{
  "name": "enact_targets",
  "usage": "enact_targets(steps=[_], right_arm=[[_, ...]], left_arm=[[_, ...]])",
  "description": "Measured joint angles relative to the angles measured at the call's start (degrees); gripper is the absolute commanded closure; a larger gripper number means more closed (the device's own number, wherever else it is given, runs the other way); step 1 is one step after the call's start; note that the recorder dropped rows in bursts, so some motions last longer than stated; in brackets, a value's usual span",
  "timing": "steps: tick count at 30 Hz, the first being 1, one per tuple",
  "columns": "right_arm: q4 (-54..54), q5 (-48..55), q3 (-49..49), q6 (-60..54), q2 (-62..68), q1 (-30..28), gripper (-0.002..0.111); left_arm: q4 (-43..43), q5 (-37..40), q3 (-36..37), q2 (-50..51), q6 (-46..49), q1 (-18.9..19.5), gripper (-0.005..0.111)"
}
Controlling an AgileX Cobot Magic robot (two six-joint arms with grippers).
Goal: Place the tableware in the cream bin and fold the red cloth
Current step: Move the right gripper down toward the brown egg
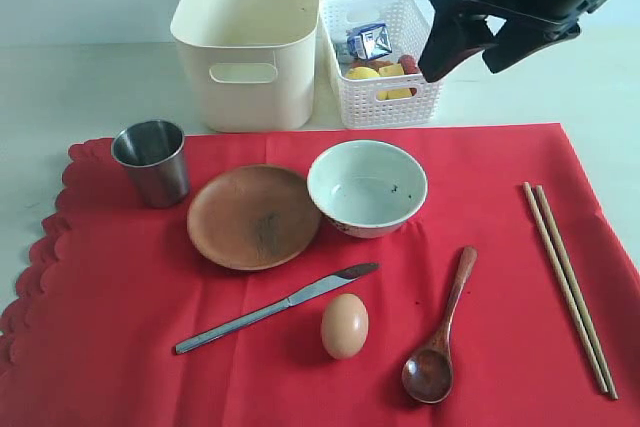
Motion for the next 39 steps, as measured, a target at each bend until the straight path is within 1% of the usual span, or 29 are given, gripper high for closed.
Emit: enact_targets(steps=[4,13,21,32,39], right_arm=[[-0.8,-2.4,4.4,-0.2,-3.5,0.8,0.037],[-2.4,-5.0,10.8,-0.3,-7.8,10.9,0.037],[-7.8,-9.9,17.4,4.2,-7.9,17.9,0.037],[-8.9,-16.2,22.4,8.6,-7.9,25.3,0.037],[-8.9,-18.5,23.5,9.3,-7.6,28.5,0.037]], left_arm=[[0.0,0.0,0.0,0.0,0.0,0.0,0.107],[0.0,0.0,0.0,0.0,0.0,0.0,0.107],[0.0,0.0,0.0,0.0,0.0,0.0,0.107],[0.0,0.0,0.0,0.0,0.0,0.0,0.107],[0.0,0.0,0.0,0.0,0.0,0.0,0.107]])
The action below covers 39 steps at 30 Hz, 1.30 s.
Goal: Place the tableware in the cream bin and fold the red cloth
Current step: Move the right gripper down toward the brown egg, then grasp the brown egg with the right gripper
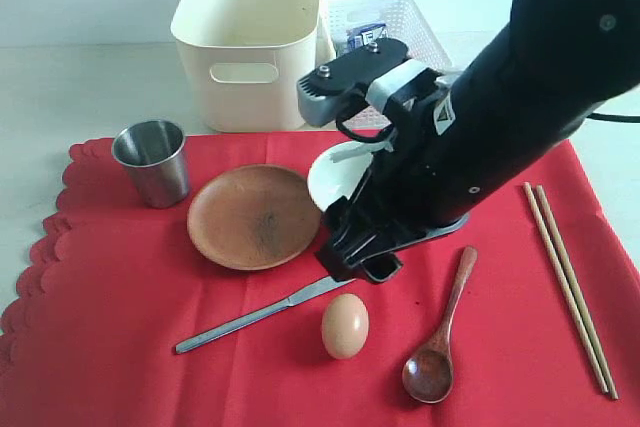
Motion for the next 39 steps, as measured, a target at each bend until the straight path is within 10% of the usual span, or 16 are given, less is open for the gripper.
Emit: enact_targets(steps=[39], right_arm=[[0.0,-10.0,0.1,4.5,21.4,2.1,0.041]], left_arm=[[0.0,0.0,0.0,0.0,0.0,0.0,0.107]])
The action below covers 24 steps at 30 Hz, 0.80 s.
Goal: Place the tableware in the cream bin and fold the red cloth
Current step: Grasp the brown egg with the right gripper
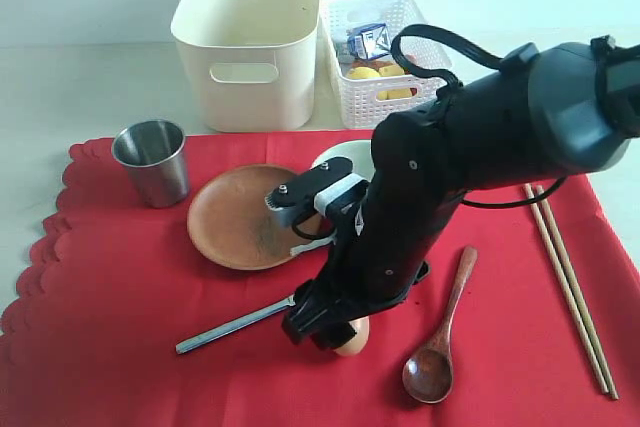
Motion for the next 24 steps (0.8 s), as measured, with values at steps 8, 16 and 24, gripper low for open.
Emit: enact_targets(steps=[8,16,24], right_arm=[[0.0,-1.3,0.0,0.0,1.1,0.0,0.078],[0.0,-1.3,0.0,0.0,1.1,0.0,0.108],[-0.2,2.3,0.0,0.0,-2.6,0.0,0.108]], left_arm=[[0.0,0.0,0.0,0.0,0.0,0.0,0.107],[0.0,0.0,0.0,0.0,0.0,0.0,0.107],[0.0,0.0,0.0,0.0,0.0,0.0,0.107]])
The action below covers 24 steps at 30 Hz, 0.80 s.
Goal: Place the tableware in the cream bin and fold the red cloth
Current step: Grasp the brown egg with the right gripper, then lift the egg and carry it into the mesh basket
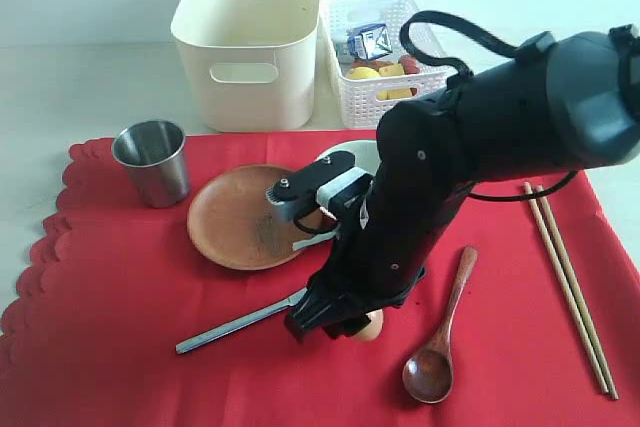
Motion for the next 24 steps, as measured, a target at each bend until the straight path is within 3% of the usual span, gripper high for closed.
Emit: enact_targets(steps=[13,24], right_arm=[[-2.2,3.9,-0.6,0.0,-15.8,0.0,0.108],[-11.4,4.4,-9.9,3.1,-19.3,0.0,0.108]], left_arm=[[0.0,0.0,0.0,0.0,0.0,0.0,0.107],[0.0,0.0,0.0,0.0,0.0,0.0,0.107]])
